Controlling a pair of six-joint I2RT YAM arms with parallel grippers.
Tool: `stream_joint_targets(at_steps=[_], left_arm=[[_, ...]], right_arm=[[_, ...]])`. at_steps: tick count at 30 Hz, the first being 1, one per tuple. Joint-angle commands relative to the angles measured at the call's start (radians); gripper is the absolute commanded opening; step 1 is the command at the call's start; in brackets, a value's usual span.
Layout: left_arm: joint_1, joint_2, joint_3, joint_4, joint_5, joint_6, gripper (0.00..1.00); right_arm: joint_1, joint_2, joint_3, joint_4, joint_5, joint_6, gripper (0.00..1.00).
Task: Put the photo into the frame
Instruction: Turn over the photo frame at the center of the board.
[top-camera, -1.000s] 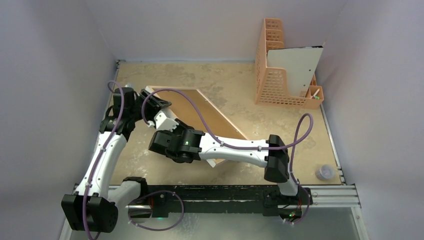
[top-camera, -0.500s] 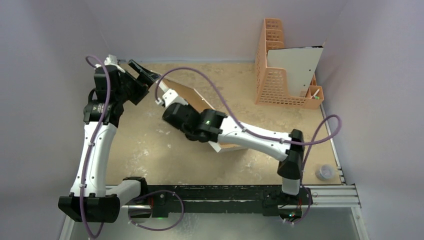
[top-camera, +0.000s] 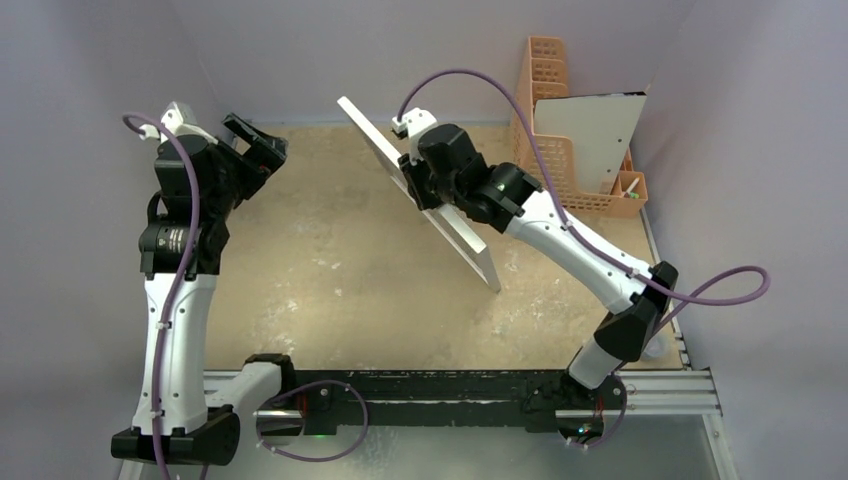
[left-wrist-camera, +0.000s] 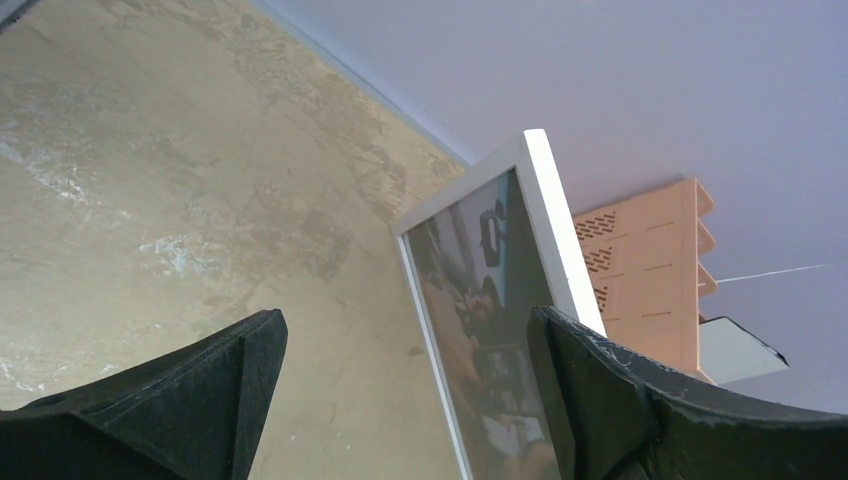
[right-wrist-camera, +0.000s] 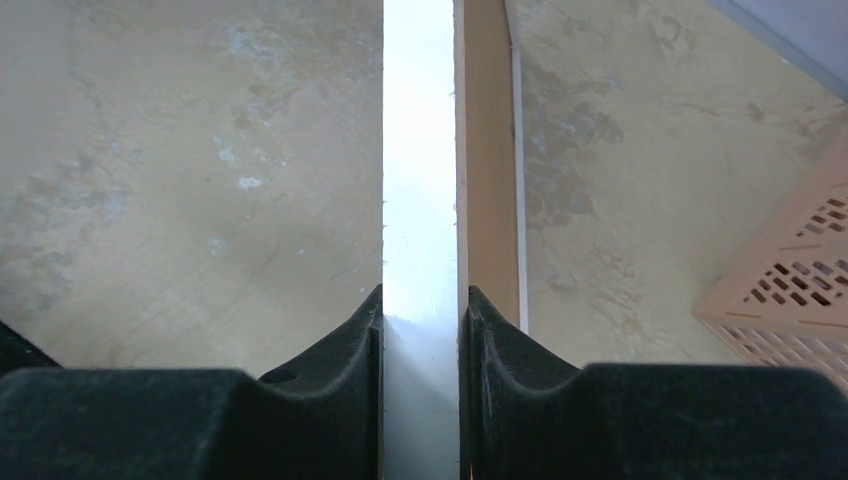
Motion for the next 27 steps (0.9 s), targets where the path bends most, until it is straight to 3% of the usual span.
stream_joint_targets(at_steps=[1, 5, 8, 19, 27], left_arm=[[0.003, 0.008, -0.019, 0.017, 0.030, 0.041, 0.96], [0.006, 0.021, -0.062, 0.031, 0.062, 0.053, 0.96], [0.004, 0.049, -0.073, 0.045, 0.088, 0.070, 0.96], [0.006, 0.176, -0.031, 0.050, 0.144, 0.140, 0.97], [0.004, 0.232, -0.033, 0.062, 0.192, 0.149, 0.97]], right_arm=[[-0.088, -0.039, -0.025, 0.271, -0.274, 0.075, 0.08], [-0.189, -0.021, -0.015, 0.303, -0.525, 0.162, 0.08], [-0.232, 0.015, 0.012, 0.308, -0.624, 0.213, 0.08], [-0.387, 0.079, 0.008, 0.324, -0.695, 0.271, 0.08], [-0.543, 0.106, -0.044, 0.372, -0.864, 0.329, 0.08]])
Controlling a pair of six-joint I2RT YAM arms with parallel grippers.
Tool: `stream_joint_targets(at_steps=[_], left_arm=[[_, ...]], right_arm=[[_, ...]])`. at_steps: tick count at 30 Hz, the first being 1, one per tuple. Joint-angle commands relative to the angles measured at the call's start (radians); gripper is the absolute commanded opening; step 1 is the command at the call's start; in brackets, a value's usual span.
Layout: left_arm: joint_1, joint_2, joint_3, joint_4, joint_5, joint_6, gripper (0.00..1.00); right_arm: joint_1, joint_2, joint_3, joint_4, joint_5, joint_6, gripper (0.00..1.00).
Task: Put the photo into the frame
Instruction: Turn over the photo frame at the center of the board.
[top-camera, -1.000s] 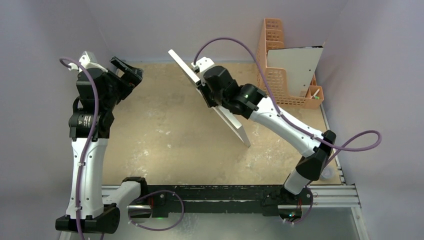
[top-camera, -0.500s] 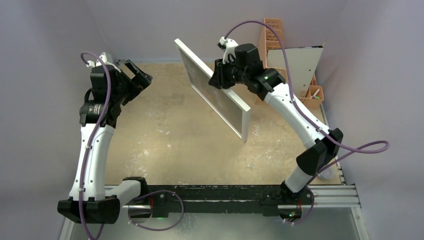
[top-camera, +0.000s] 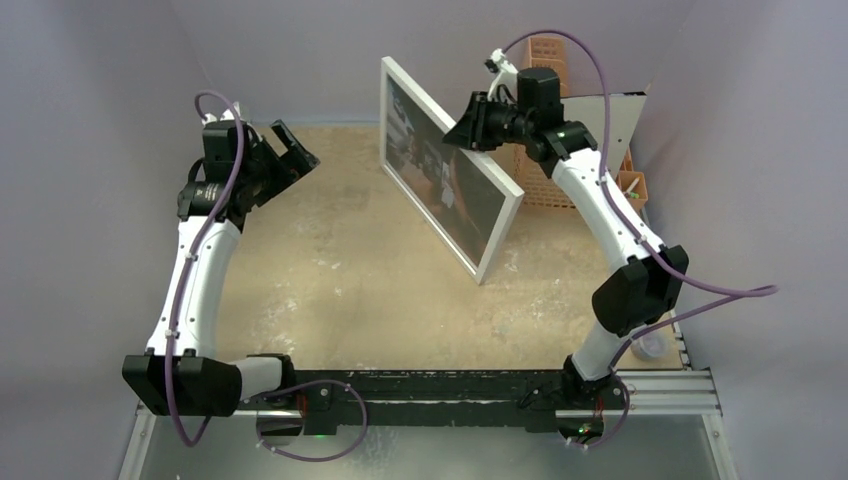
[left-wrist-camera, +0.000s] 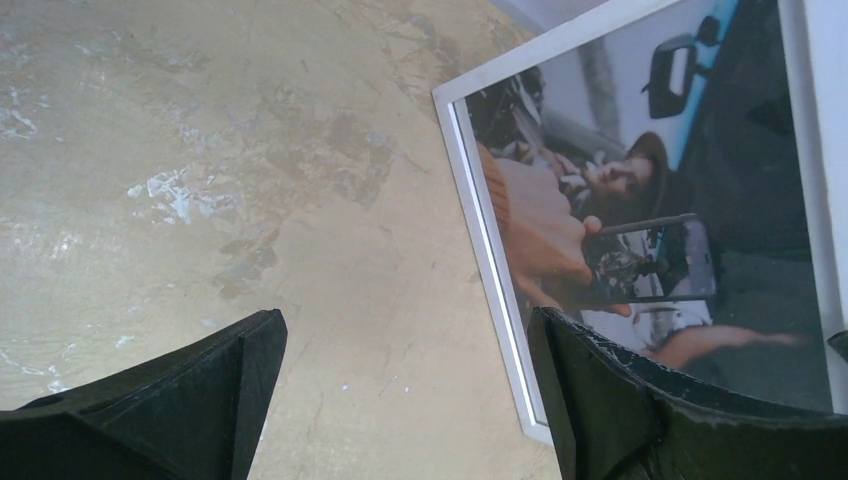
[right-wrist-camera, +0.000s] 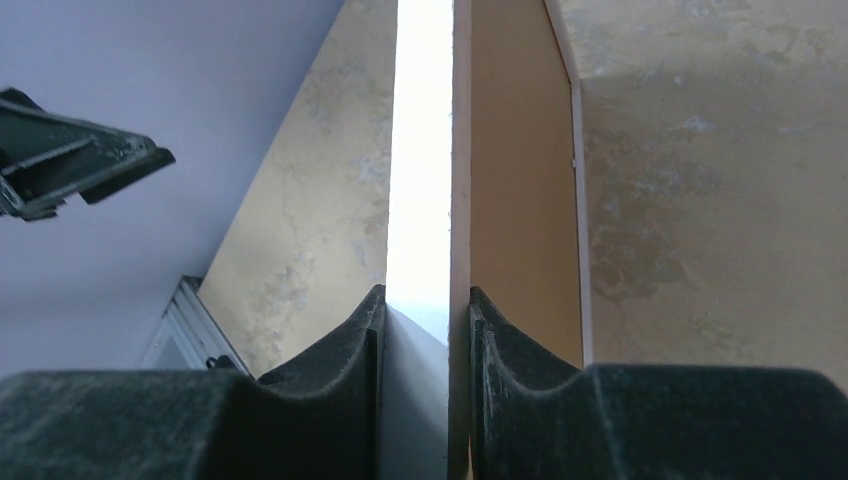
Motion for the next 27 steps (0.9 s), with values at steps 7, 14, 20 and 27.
stream_joint_targets(at_steps=[7, 14, 20, 27], left_arm=[[0.005, 0.022, 0.008, 0.057, 0.053, 0.033, 0.97], [0.005, 0.031, -0.013, 0.063, 0.059, 0.038, 0.97], [0.004, 0.047, -0.029, 0.071, 0.065, 0.041, 0.97], [0.003, 0.066, -0.050, 0.085, 0.088, 0.038, 0.97]], right_arm=[[-0.058, 0.047, -0.102, 0.185, -0.190, 0.102, 0.08], [-0.058, 0.040, -0.213, 0.259, -0.235, 0.185, 0.08], [-0.058, 0.034, -0.260, 0.310, -0.237, 0.243, 0.06], [-0.058, 0.074, -0.101, 0.172, -0.164, 0.065, 0.10]])
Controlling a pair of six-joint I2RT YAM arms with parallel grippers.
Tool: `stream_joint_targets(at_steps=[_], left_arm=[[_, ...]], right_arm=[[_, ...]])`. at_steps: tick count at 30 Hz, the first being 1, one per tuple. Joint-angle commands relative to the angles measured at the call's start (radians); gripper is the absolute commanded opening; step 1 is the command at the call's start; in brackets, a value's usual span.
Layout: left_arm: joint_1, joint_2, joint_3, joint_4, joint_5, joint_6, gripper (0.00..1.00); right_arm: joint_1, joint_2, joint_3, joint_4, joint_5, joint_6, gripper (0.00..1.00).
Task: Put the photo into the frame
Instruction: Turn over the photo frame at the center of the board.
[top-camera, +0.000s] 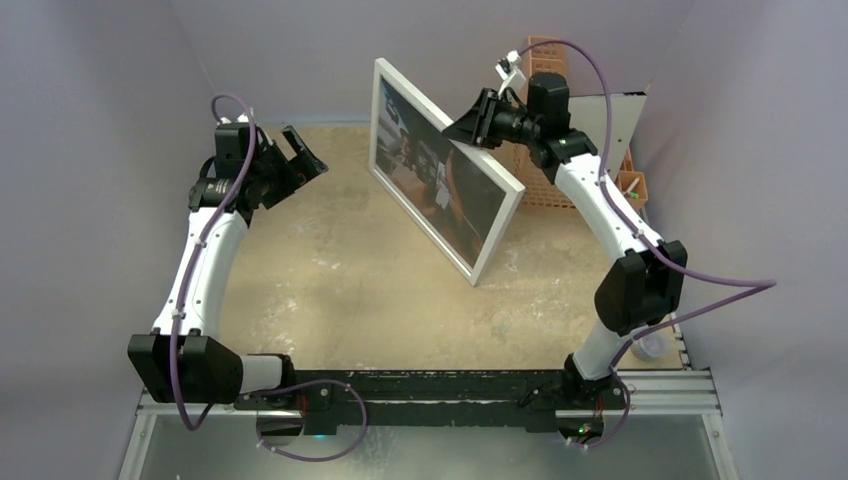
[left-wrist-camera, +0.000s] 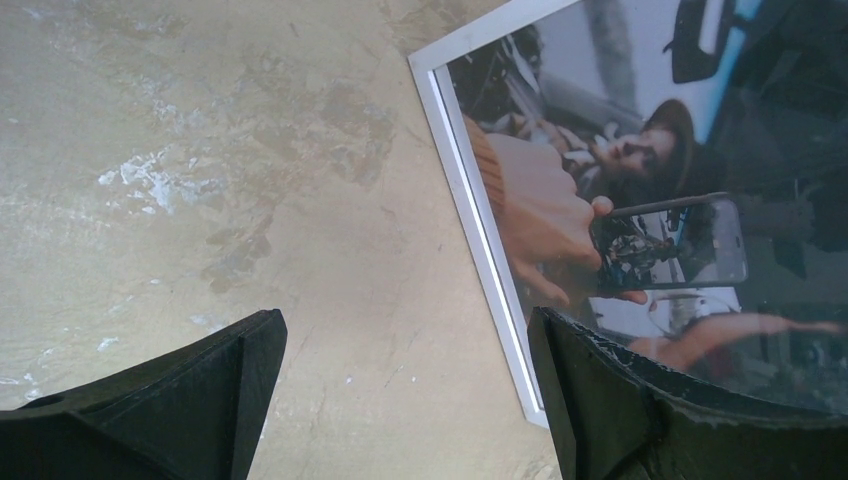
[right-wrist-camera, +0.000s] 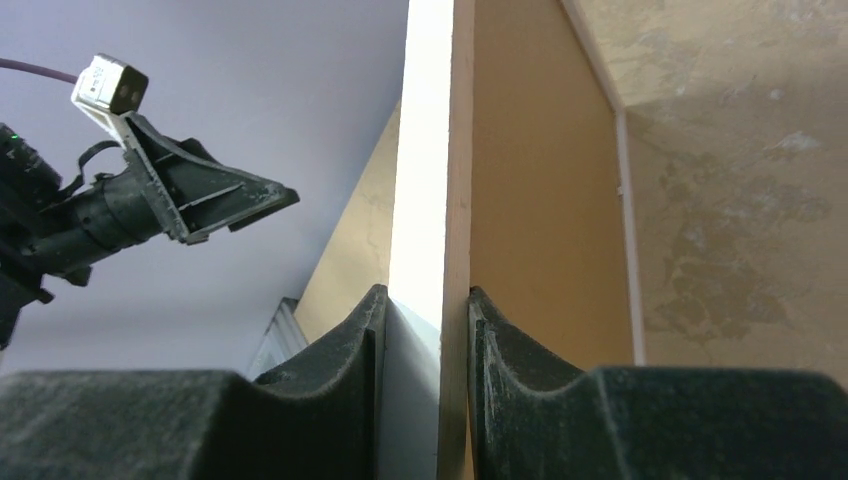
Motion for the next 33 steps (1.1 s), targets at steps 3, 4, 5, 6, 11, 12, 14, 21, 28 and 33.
stream_joint_targets(at_steps=[3, 4, 5, 6, 11, 12, 14, 21, 28, 33], left_arm=[[0.003, 0.008, -0.011, 0.047, 0.034, 0.021, 0.97], [0.004, 0.008, -0.012, 0.049, 0.034, 0.021, 0.97], [0.005, 0.009, -0.015, 0.051, 0.034, 0.020, 0.97], [0.003, 0.009, -0.017, 0.055, 0.036, 0.019, 0.97], [0.003, 0.014, -0.028, 0.070, 0.051, 0.013, 0.97], [0.004, 0.015, -0.028, 0.071, 0.051, 0.013, 0.97], [0.003, 0.016, -0.029, 0.070, 0.051, 0.014, 0.97], [0.003, 0.016, -0.035, 0.071, 0.051, 0.015, 0.97], [0.004, 0.016, -0.047, 0.074, 0.054, 0.014, 0.97], [0.004, 0.012, -0.062, 0.074, 0.051, 0.018, 0.97]], right_arm=[[0.030, 0.092, 0.154, -0.220, 0.110, -0.274, 0.21], [0.031, 0.092, 0.179, -0.246, 0.137, -0.299, 0.25], [0.031, 0.096, 0.202, -0.269, 0.160, -0.321, 0.29], [0.031, 0.100, 0.222, -0.297, 0.172, -0.344, 0.32], [0.031, 0.099, 0.275, -0.350, 0.179, -0.401, 0.50], [0.031, 0.098, 0.286, -0.357, 0.179, -0.409, 0.53], [0.031, 0.103, 0.320, -0.373, 0.178, -0.425, 0.55], [0.031, 0.132, 0.379, -0.408, 0.185, -0.437, 0.26], [0.030, 0.120, 0.286, -0.345, 0.183, -0.383, 0.12], [0.030, 0.083, 0.033, -0.145, 0.063, -0.267, 0.11]])
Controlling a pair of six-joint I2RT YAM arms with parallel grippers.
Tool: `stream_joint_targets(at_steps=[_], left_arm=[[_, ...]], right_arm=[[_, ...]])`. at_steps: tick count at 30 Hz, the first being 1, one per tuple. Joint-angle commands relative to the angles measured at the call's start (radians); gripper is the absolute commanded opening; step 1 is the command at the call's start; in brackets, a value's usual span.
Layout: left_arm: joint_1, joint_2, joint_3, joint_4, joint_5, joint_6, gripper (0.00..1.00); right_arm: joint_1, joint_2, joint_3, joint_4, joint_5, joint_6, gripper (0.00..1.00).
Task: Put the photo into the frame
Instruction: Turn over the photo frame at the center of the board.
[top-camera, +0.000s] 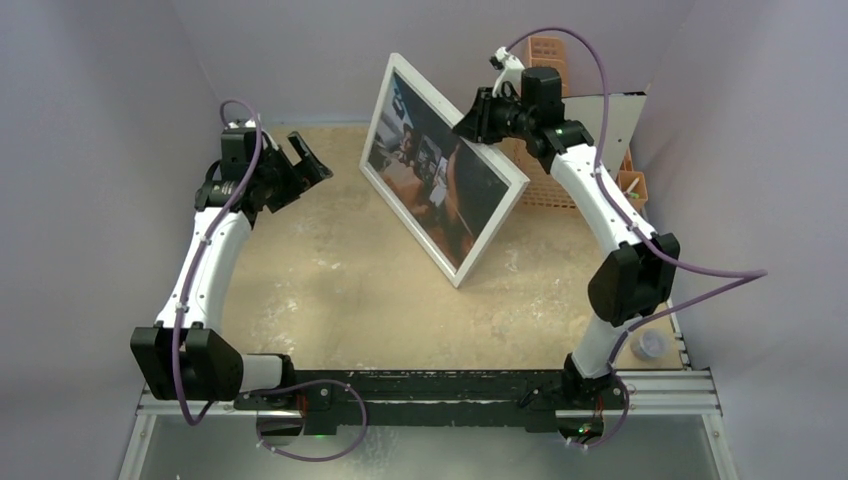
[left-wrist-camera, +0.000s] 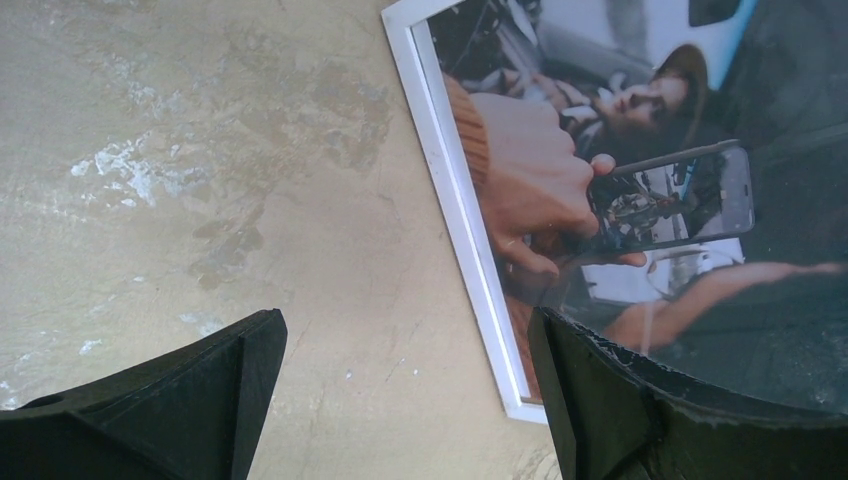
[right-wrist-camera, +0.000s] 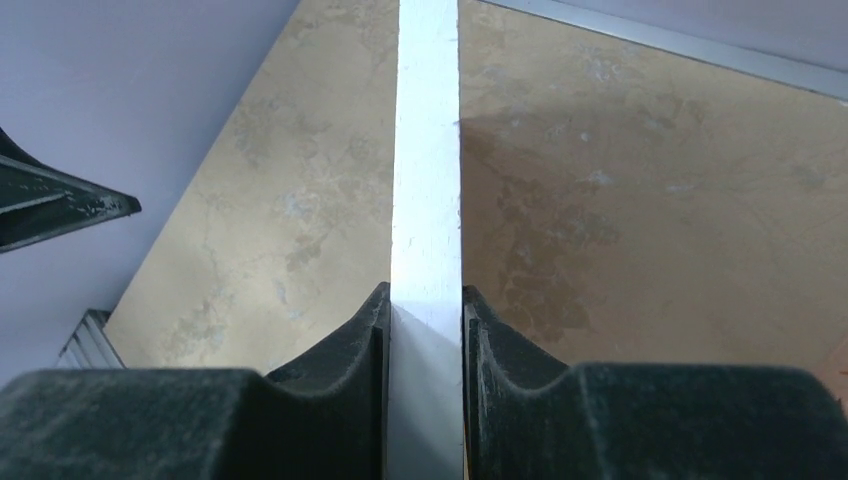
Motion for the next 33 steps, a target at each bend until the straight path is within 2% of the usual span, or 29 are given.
stream_joint_targets(at_steps=[1, 10, 20, 29, 33], left_arm=[[0.003, -0.004, -0.012, 0.030, 0.008, 0.016, 0.97], [0.003, 0.054, 0.061, 0.026, -0.008, 0.069, 0.97], [0.007, 0.295, 0.205, 0.017, 0.033, 0.159, 0.97], [0.040, 0.498, 0.366, -0.040, -0.012, 0.236, 0.97], [0.071, 0.561, 0.409, -0.039, 0.016, 0.257, 0.97]], right_arm=[[0.013, -0.016, -0.194, 0.119, -0.136, 0.120, 0.11], [0.024, -0.030, -0.379, 0.322, -0.276, 0.197, 0.11], [0.083, -0.042, -0.624, 0.520, -0.310, 0.257, 0.14], [0.092, 0.060, -0.675, 0.591, -0.324, 0.207, 0.19], [0.092, 0.116, -0.659, 0.572, -0.294, 0.179, 0.28]])
